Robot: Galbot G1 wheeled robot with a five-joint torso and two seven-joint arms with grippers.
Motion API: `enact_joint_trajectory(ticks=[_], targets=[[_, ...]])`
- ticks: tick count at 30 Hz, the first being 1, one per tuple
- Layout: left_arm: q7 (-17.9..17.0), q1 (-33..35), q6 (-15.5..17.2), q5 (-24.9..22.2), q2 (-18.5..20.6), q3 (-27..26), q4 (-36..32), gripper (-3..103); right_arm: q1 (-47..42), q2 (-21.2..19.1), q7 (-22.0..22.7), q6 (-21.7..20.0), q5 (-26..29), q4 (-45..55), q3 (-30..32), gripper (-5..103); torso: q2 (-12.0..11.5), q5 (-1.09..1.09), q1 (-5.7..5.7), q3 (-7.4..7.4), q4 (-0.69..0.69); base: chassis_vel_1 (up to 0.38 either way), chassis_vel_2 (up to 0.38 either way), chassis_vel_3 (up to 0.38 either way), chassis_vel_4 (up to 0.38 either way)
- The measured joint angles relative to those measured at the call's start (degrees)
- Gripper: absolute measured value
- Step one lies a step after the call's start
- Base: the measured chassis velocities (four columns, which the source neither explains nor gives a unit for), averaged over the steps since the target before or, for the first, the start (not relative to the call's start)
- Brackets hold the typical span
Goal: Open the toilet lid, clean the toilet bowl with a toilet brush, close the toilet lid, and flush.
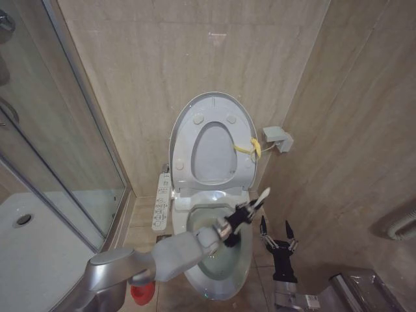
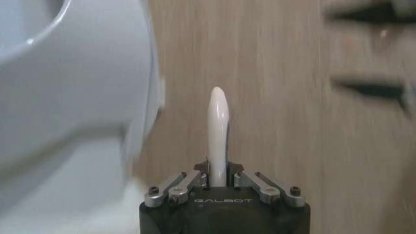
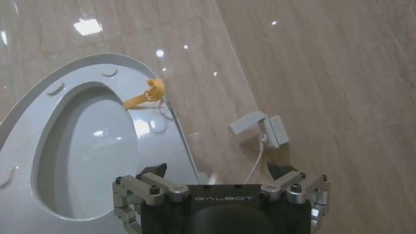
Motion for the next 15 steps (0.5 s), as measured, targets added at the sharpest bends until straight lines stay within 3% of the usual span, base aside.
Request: enact_joint_trajectory(ticks=[5, 6, 10, 12, 15], targets=[[-0.14, 0.55, -0.17, 0.36, -0.01, -1.85, -0.95, 18, 0.19, -0.24, 0.0, 0.0, 0.06, -0.02, 0.33, 100, 0.0, 0.01, 0.0, 0.0, 0.02, 0.0, 0.0, 0.0, 0.0], [-0.29, 0.11, -0.17, 0.27, -1.09, -2.98, -1.63, 18, 0.38, -0.05, 0.0, 0.0, 0.06, -0.11, 0.33, 100, 0.0, -0.01, 0.0, 0.0, -0.06, 0.0, 0.0, 0.0, 0.0], [-0.34, -0.53, -0.16, 0.15, -2.57, -4.06, -1.16, 18, 0.41, 0.58, 0.02, -0.02, -0.3, -0.15, -0.08, 100, 0.0, -0.01, 0.0, 0.0, -0.12, -0.029, -0.009, -0.001, 0.0], [-0.28, -0.37, -0.16, 0.15, -2.27, -3.74, -0.84, 18, 0.35, 0.67, 0.02, -0.02, -0.42, -0.15, -0.17, 100, 0.0, -0.01, 0.0, 0.0, -0.11, 0.0, 0.0, 0.0, 0.0], [0.62, 0.94, -0.46, 0.69, 0.2, -1.49, 1.41, 18, 0.26, 0.52, 0.02, -0.02, -0.54, -0.12, -0.26, 100, -0.01, 0.02, 0.0, 0.01, 0.02, 0.0, 0.0, 0.0, 0.0]])
